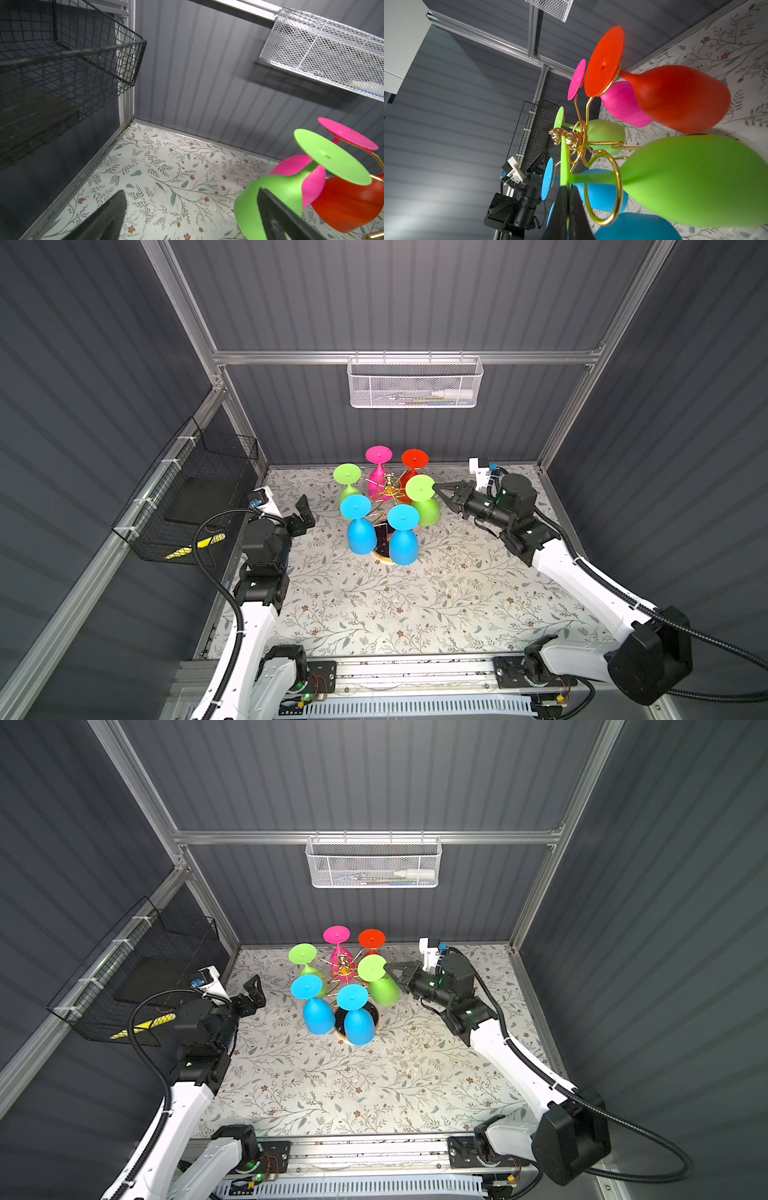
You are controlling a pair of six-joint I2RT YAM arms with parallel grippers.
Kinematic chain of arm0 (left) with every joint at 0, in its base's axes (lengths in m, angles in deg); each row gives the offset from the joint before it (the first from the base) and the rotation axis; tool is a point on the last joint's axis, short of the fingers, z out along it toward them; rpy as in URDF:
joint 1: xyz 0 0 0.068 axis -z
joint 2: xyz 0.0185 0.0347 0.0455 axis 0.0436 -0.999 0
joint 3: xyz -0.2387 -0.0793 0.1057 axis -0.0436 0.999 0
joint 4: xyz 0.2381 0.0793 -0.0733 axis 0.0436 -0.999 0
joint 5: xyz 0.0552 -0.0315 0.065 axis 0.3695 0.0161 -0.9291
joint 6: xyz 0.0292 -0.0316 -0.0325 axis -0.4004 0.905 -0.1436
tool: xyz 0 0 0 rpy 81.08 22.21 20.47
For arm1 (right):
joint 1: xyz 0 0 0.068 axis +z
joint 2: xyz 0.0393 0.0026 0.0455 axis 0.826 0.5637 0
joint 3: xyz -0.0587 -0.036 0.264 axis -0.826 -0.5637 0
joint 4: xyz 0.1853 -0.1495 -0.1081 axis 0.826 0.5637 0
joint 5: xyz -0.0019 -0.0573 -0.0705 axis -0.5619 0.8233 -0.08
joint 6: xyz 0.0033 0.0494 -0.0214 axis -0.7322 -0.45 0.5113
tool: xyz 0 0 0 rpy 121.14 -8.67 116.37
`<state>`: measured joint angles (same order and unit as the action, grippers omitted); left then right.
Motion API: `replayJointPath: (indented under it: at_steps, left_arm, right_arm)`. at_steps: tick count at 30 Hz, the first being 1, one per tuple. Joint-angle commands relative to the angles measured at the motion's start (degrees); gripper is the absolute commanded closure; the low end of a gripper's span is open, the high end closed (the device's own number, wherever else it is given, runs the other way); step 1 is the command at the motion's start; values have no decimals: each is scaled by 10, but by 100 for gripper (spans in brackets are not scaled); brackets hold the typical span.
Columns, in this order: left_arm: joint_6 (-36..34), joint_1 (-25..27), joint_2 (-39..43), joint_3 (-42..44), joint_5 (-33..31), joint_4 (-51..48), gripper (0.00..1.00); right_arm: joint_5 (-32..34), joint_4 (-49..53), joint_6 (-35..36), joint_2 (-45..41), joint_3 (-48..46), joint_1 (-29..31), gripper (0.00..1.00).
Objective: Take the wine glass off the wine glass rack
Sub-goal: 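Close the right gripper on the lime green glass base and hold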
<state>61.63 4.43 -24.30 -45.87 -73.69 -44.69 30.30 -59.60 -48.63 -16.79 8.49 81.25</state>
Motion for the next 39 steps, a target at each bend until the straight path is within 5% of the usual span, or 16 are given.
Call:
replayJointPath:
  at_steps: [1, 39]
  left_arm:
    - [6, 1, 3, 3, 8, -1, 0]
    - [9, 1, 10, 4, 10, -1, 0]
  right_arm:
    - [-7, 0, 9, -21, 1, 7, 100]
    - [81, 87, 55, 13, 70, 56, 100]
